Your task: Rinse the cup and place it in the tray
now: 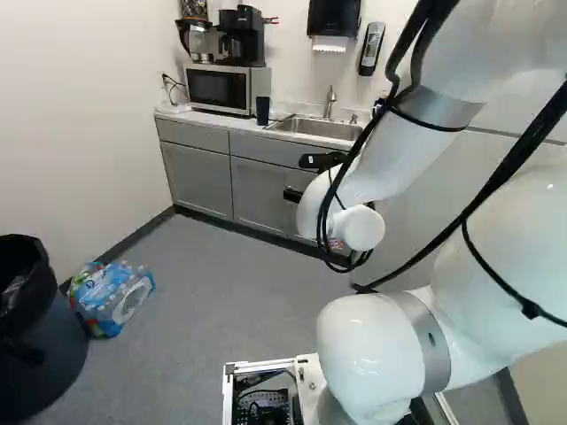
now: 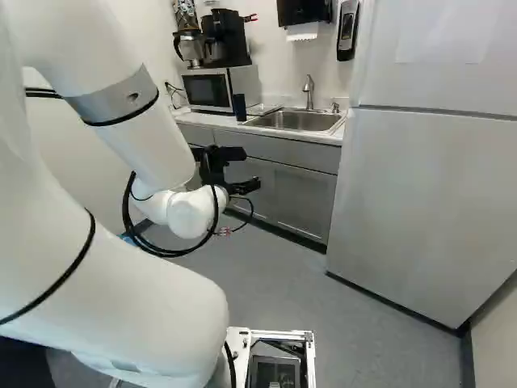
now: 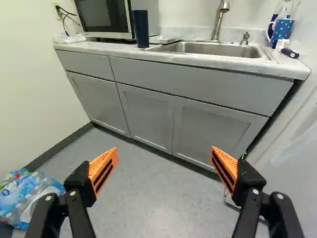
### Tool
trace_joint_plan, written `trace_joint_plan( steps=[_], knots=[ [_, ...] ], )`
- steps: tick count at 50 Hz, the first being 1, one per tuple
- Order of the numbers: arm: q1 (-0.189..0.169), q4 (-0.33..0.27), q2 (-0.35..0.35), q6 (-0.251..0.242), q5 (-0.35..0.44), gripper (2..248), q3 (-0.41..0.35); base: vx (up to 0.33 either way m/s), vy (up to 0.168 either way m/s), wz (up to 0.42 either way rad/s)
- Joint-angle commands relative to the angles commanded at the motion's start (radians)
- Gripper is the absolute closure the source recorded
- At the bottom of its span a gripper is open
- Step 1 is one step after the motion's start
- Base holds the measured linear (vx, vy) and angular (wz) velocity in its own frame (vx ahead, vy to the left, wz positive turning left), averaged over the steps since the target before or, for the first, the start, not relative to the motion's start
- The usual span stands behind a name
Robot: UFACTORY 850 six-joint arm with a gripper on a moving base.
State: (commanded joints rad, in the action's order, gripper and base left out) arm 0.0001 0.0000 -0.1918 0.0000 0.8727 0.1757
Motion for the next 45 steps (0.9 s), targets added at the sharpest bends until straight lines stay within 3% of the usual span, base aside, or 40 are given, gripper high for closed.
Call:
trace_joint_plan(
  steps=[45],
  knots=[
    [0.012, 0.000, -0.042, 0.000, 0.000, 3, 0.076, 0.000, 0.000, 0.000]
  ],
)
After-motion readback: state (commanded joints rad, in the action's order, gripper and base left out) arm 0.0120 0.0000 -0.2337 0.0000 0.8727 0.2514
